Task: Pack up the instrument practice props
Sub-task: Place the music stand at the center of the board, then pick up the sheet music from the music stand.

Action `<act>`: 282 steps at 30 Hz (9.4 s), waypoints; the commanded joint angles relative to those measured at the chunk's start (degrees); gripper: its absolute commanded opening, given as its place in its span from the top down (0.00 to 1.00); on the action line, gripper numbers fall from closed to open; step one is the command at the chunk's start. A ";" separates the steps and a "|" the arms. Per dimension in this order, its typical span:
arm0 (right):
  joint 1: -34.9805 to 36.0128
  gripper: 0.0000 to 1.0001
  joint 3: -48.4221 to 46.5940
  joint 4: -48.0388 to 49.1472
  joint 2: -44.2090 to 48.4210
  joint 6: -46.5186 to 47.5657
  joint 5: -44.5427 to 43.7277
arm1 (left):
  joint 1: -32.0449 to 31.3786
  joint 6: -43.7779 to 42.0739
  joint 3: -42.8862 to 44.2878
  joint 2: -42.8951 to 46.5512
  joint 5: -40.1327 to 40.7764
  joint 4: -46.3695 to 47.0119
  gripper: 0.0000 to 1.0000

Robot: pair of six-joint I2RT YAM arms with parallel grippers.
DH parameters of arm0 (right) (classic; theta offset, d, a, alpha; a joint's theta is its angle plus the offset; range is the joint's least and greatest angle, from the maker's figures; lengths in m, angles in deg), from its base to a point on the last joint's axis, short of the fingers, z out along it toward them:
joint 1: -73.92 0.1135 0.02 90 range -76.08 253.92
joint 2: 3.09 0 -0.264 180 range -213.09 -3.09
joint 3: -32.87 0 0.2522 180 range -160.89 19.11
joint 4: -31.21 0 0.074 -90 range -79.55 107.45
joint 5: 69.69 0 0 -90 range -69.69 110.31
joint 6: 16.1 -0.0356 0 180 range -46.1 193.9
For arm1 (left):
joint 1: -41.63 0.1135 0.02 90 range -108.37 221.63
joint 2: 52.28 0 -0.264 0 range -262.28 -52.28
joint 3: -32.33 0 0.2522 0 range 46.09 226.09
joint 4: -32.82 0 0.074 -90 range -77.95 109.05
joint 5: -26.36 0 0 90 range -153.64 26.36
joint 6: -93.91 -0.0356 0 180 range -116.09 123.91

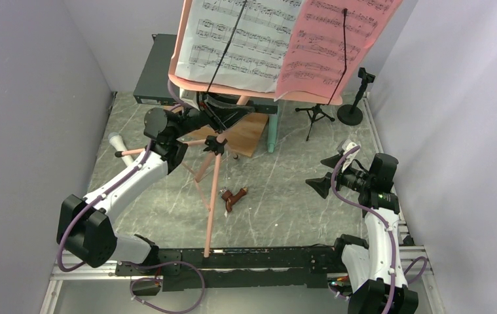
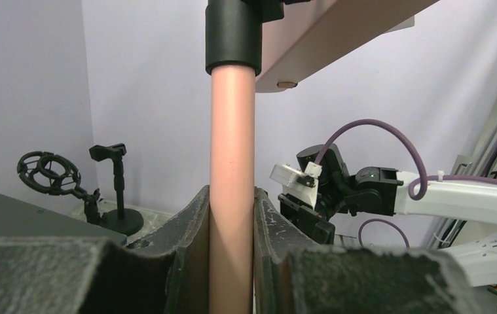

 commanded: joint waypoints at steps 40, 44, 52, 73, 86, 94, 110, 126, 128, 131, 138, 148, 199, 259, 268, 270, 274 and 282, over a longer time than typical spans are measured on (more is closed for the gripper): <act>-6.79 0.00 -35.77 -0.19 -9.04 -23.97 30.43 | -1.86 14.12 5.48 -6.42 13.21 36.23 1.00; -8.17 0.00 -40.01 0.09 -10.31 -28.71 30.39 | -1.86 13.54 5.44 -6.97 13.18 36.28 1.00; -12.05 0.00 -45.47 14.37 -16.00 -45.19 26.17 | -1.86 13.72 4.92 -6.51 12.82 36.21 1.00; -4.11 0.05 -62.41 43.44 -31.04 -82.30 17.07 | -1.93 14.31 3.62 -3.55 11.82 36.06 1.00; -9.33 0.08 -64.43 33.27 -28.82 -74.04 20.46 | -1.95 12.40 2.26 -1.36 12.33 34.42 1.00; -10.91 0.09 -64.23 37.11 -31.03 -78.05 18.70 | -1.95 13.58 2.51 -1.61 12.22 35.24 1.00; -0.12 0.17 -68.57 48.34 -37.91 -88.15 16.64 | -1.89 16.04 3.74 -2.28 11.17 36.09 1.00; -1.61 0.86 -76.45 50.64 -41.44 -86.98 21.83 | -1.94 13.37 4.98 -4.75 8.67 30.16 1.00; -1.89 0.88 -78.68 49.11 -42.31 -85.18 22.79 | -1.95 12.30 5.15 -5.07 7.79 28.52 1.00; -2.18 0.89 -81.25 47.97 -43.83 -82.42 24.45 | -1.95 10.38 5.20 -5.57 6.35 25.46 1.00; -2.29 0.90 -85.85 49.14 -47.04 -79.11 26.70 | -2.19 6.70 5.65 -7.03 3.20 20.94 1.00; -2.34 0.90 -92.32 51.52 -52.00 -78.26 28.66 | -2.65 5.53 8.89 -14.27 0.86 19.83 1.00; 2.04 0.66 -59.88 59.20 -31.50 -76.98 30.76 | -2.73 -4.29 -22.15 -3.05 10.51 17.17 0.21; -11.25 0.21 -58.91 19.32 -17.29 -74.32 15.42 | -2.12 -27.53 -20.22 47.90 46.74 -86.92 0.01; -6.78 0.28 -57.40 20.23 -17.95 -74.35 14.52 | -2.04 -27.53 -20.22 47.98 46.38 -86.92 0.00; -6.77 0.30 -57.71 19.93 -18.07 -73.86 14.42 | -1.95 -27.55 -20.30 47.96 46.33 -86.92 0.01; -6.50 0.36 -57.96 20.20 -18.65 -73.94 14.33 | -1.86 -27.62 -20.22 47.96 46.08 -86.94 0.01; -4.87 0.67 -59.66 24.53 -20.51 -75.78 14.66 | -1.77 -27.62 -20.31 47.89 45.83 -86.88 0.00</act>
